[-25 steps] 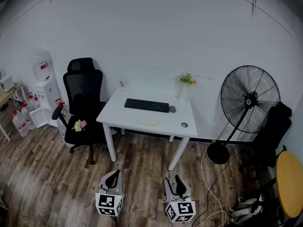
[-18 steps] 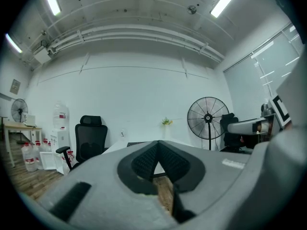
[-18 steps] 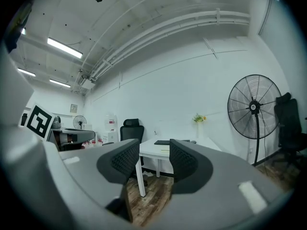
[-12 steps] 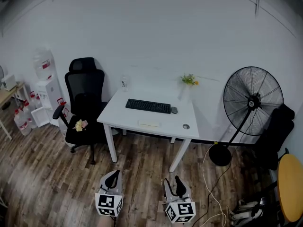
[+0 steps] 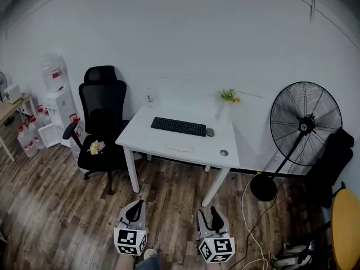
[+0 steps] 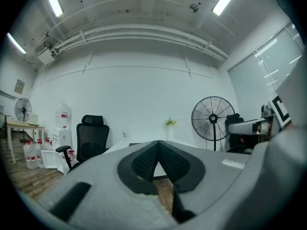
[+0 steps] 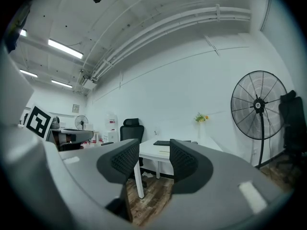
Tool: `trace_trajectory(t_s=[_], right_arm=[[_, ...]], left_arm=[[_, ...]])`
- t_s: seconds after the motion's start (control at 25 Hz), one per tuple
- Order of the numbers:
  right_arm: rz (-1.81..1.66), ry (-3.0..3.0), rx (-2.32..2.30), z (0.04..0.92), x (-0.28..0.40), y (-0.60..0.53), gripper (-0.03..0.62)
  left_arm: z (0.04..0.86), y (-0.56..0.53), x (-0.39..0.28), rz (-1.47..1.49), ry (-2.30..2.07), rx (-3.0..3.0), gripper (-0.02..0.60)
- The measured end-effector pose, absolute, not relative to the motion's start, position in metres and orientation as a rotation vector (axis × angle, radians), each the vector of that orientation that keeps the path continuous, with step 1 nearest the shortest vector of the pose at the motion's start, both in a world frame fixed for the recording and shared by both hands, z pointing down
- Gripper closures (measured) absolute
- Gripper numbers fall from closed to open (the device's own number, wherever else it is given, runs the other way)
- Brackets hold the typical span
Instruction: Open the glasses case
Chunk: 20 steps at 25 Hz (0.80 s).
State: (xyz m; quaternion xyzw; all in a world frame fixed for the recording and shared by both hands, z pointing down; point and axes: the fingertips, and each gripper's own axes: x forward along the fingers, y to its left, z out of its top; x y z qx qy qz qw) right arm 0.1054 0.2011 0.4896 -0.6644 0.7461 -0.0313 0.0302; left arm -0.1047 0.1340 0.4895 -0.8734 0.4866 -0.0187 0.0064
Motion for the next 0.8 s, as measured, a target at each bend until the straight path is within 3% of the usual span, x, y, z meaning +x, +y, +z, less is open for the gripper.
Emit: trace_trajectory(t_s=[0.44,0.8], right_arm=[[-0.094,2.334,-2.068,0.506,0.124,0.114,0.404],[-0.107,2.315,-2.123,0.517,0.155,-0.028,0.404]], left_arm=[[0.507,0.038,-0.08,-0.037,1.505,-2.763,0.574],[0.504,-0.119,-0.042,-0.028,1.444,-2.803,0.574]])
